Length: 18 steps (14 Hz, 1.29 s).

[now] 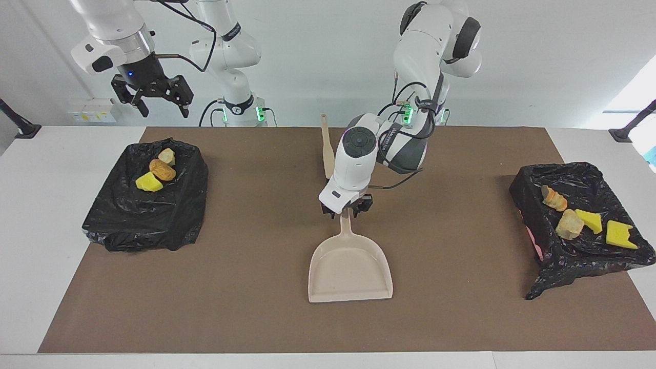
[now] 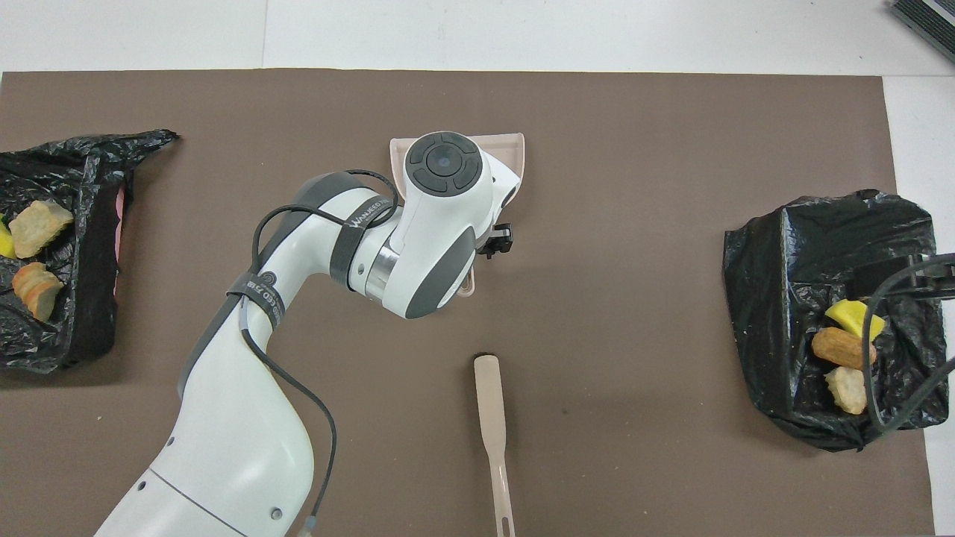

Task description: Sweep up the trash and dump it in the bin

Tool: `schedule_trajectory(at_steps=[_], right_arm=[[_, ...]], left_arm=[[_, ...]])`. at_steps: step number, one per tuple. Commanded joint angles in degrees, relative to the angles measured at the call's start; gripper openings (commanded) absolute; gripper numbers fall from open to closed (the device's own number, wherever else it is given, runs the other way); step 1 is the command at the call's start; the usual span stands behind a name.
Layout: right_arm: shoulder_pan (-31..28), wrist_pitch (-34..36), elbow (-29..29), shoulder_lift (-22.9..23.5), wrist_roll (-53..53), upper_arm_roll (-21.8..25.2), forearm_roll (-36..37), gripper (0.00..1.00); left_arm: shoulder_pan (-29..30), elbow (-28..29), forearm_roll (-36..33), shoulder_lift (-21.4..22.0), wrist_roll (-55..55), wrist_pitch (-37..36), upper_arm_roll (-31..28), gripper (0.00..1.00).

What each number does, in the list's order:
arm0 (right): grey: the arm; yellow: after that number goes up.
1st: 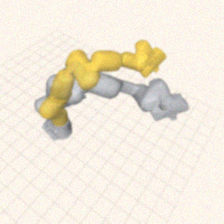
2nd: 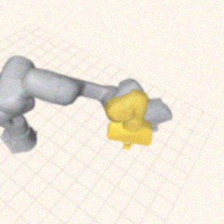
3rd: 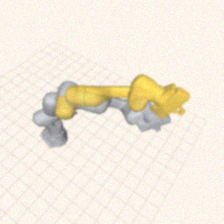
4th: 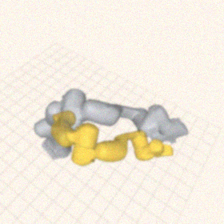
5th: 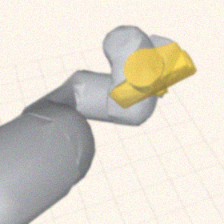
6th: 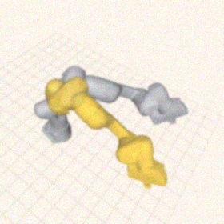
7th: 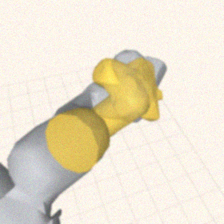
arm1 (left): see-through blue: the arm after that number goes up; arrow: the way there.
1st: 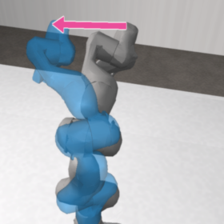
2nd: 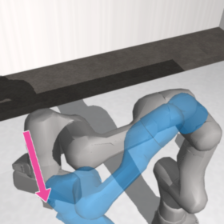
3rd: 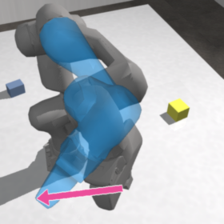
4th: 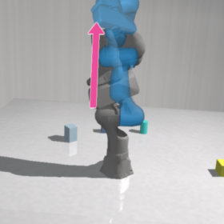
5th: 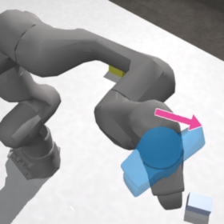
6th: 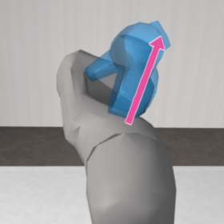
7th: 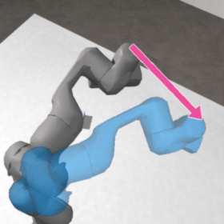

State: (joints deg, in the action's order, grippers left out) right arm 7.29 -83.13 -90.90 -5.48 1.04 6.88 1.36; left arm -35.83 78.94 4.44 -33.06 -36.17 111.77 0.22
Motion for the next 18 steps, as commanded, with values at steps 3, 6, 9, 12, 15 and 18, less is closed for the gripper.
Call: schedule_trajectory(at_steps=[3,6,9,12,15,18], right_arm=[[0.35,-1.77,-0.15,-0.23,1.34,-0.38,-0.40,1.00],[-0.17,-1.86,-1.03,-0.67,1.34,-0.29,-0.40,1.00],[-0.44,-1.51,-1.03,-0.67,0.90,-0.03,-0.40,1.00],[-0.70,-1.51,-0.68,-0.50,0.73,0.41,-0.40,1.00],[-0.61,-0.19,-0.68,-0.67,-0.41,-0.12,0.92,1.00],[-0.79,-0.37,-1.03,-0.76,-1.21,0.41,0.92,1.00]], left_arm=[[4.44,5.17,0.40,8.27,0.48,-2.95,-1.18,1.00],[8.83,4.64,-1.27,8.97,4.42,-4.19,-1.27,1.00],[14.37,4.55,-0.93,10.81,11.53,-4.72,-1.27,1.00],[20.52,4.73,-0.58,13.71,21.46,-9.53,-1.27,1.00],[26.14,5.43,-0.58,17.93,30.95,-13.76,-1.36,1.00],[30.19,8.40,-0.66,22.75,37.36,-16.94,-1.36,1.00]])
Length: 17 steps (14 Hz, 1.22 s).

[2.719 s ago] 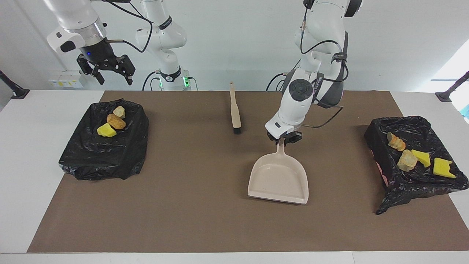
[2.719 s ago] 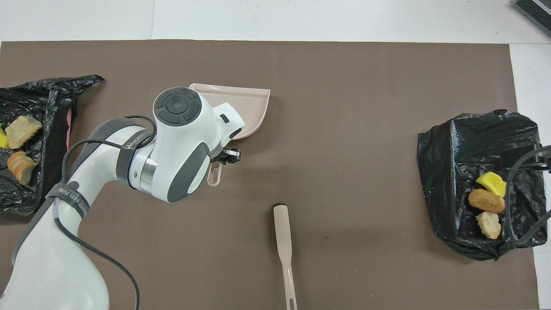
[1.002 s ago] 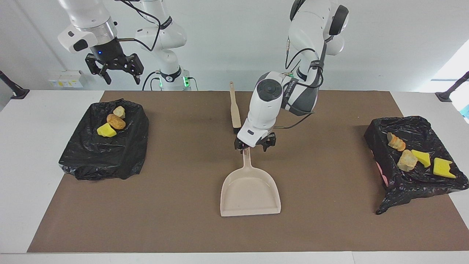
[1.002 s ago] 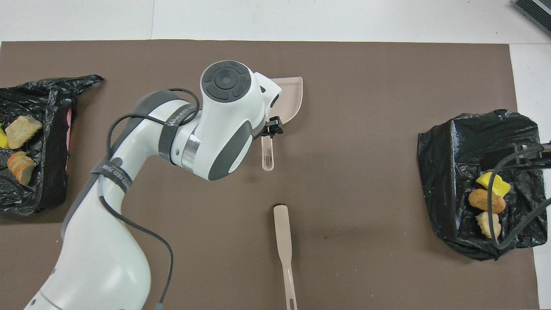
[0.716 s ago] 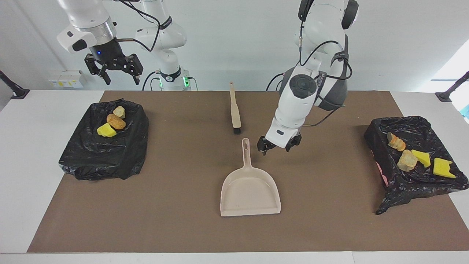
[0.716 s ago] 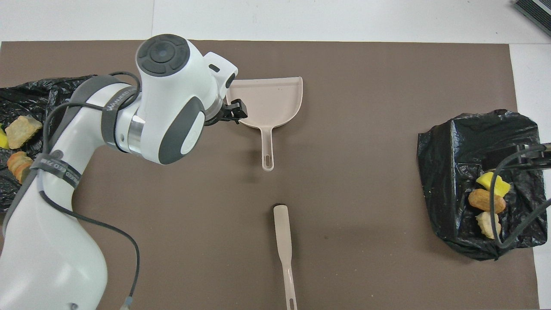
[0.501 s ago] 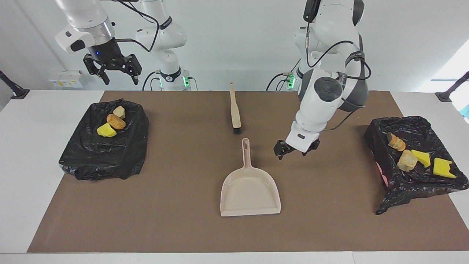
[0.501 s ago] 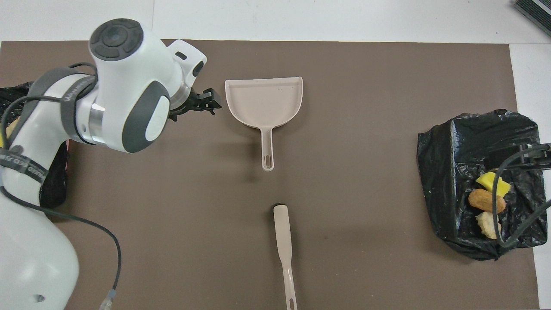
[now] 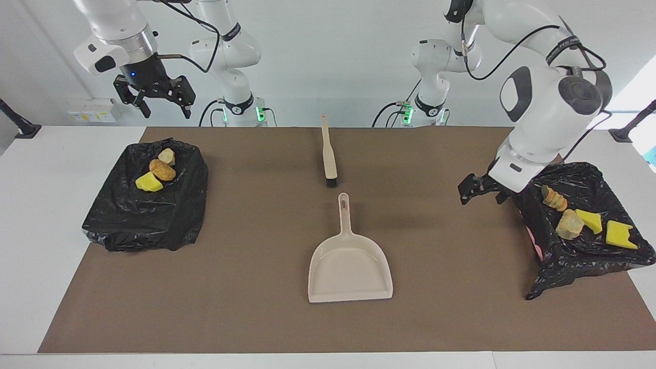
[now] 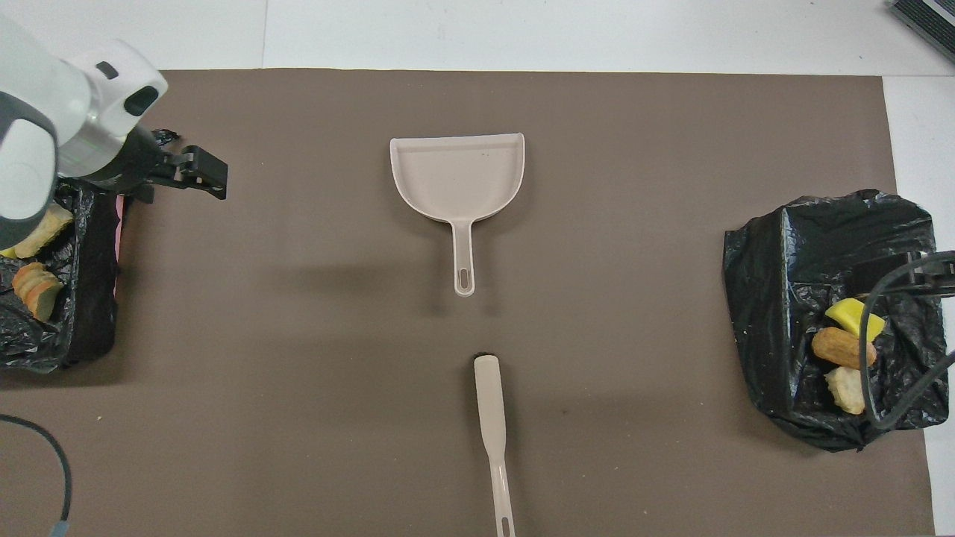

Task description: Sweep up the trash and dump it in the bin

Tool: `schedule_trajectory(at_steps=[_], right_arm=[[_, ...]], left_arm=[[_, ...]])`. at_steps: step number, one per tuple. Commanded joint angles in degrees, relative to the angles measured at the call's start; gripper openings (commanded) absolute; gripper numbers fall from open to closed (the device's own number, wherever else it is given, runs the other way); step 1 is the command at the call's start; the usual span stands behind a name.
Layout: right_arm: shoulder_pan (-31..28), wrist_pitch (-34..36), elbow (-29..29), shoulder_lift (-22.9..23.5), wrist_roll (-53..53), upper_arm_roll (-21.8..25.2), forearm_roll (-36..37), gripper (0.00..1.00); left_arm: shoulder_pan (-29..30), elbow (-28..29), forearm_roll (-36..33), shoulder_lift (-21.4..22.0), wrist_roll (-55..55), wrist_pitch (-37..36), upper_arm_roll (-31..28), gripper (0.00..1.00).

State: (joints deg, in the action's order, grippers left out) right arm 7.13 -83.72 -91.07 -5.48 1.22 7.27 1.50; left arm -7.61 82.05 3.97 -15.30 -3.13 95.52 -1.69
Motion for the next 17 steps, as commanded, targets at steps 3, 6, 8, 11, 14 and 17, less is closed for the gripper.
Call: schedule_trajectory(at_steps=[3,6,8,11,14,17], right_arm=[[-0.54,0.04,-0.86,-0.76,-1.40,0.02,0.79,1.00],[-0.53,0.31,-0.86,-0.85,-1.31,0.02,0.79,1.00],[-0.53,0.14,-0.86,-0.76,-1.31,0.02,0.79,1.00],[-0.53,0.22,-0.95,-0.85,-1.40,0.02,0.79,1.00],[-0.53,0.40,-0.95,-0.85,-1.31,0.02,0.70,1.00],[-0.53,0.49,-0.95,-0.85,-1.31,0.11,0.61,1.00]], left_arm=[[5.40,9.08,-0.19,9.58,9.10,-0.86,0.55,1.00],[6.64,11.01,-1.16,12.65,10.33,-1.83,0.29,1.00],[6.47,13.56,-3.61,15.64,10.42,-1.82,0.37,1.00],[6.55,13.31,-3.80,17.32,13.06,-3.93,0.37,1.00],[6.64,10.95,-3.88,16.27,12.44,-5.59,0.29,1.00],[6.47,6.63,-4.06,14.25,12.71,-10.17,0.37,1.00]])
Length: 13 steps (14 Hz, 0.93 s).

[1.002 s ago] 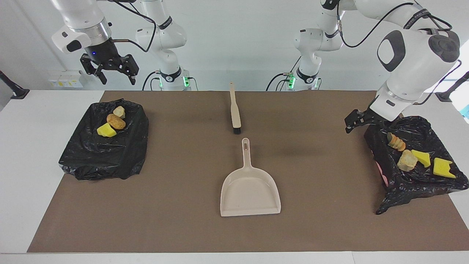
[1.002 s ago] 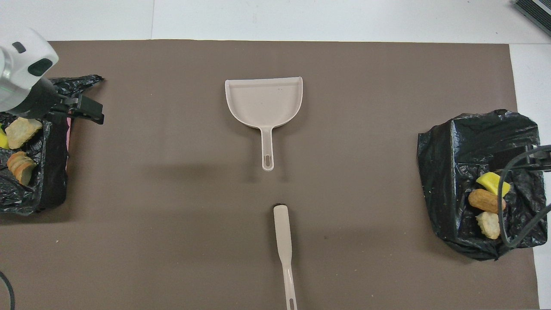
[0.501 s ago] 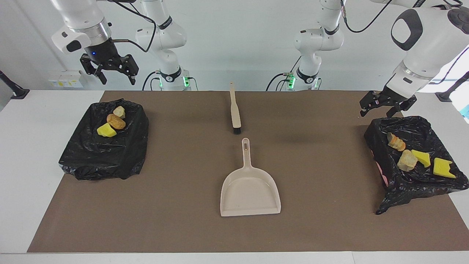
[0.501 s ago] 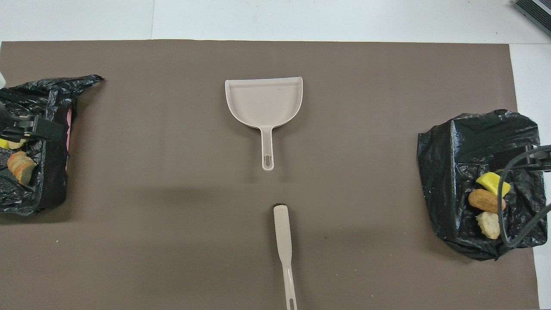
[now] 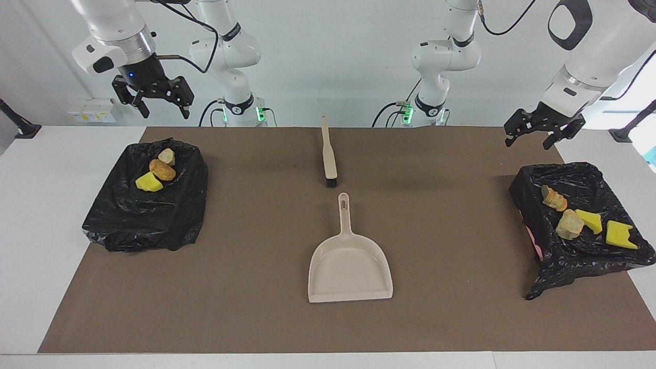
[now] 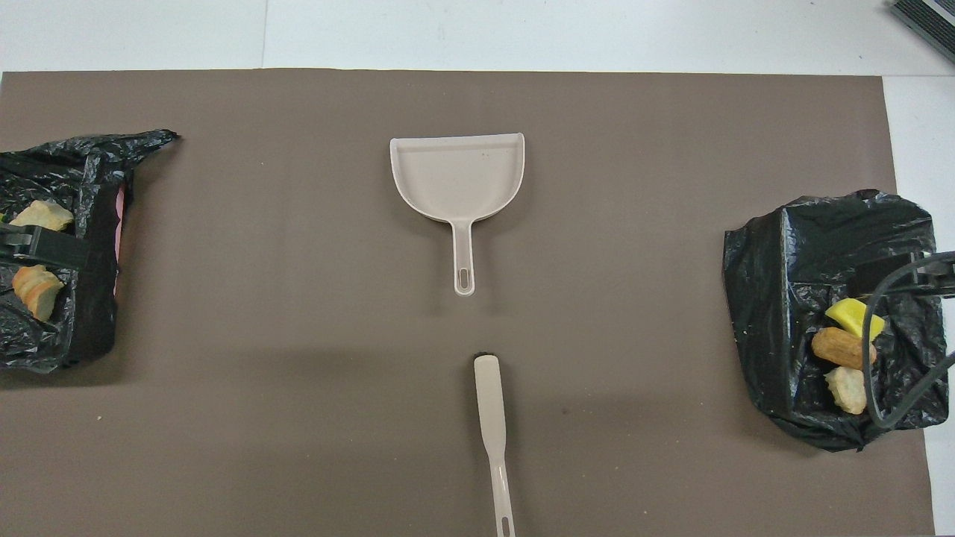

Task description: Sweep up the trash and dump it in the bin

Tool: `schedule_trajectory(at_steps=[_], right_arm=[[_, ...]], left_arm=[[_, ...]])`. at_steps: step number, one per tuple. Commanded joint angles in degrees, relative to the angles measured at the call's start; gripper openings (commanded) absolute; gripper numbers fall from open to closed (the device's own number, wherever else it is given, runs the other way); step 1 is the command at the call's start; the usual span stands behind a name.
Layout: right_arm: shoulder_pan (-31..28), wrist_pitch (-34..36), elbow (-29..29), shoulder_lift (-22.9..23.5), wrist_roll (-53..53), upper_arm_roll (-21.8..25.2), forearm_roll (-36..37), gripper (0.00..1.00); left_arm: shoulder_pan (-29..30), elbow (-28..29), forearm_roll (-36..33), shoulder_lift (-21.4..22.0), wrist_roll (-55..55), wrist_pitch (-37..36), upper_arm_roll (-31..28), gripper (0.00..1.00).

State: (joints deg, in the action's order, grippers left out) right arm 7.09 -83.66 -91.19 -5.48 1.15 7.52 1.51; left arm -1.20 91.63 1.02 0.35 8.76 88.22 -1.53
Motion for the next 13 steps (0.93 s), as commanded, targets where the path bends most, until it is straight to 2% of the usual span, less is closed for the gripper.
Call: schedule_trajectory(at_steps=[1,13], right_arm=[[-0.59,0.43,-0.83,-0.85,-1.24,-0.13,0.60,1.00],[-0.59,0.43,-0.83,-0.94,-1.33,-0.13,0.51,1.00]], left_arm=[[-0.03,-2.69,-0.93,-1.41,0.82,-2.18,0.21,1.00],[0.14,-1.72,-0.93,-0.79,1.08,-2.52,0.21,1.00]])
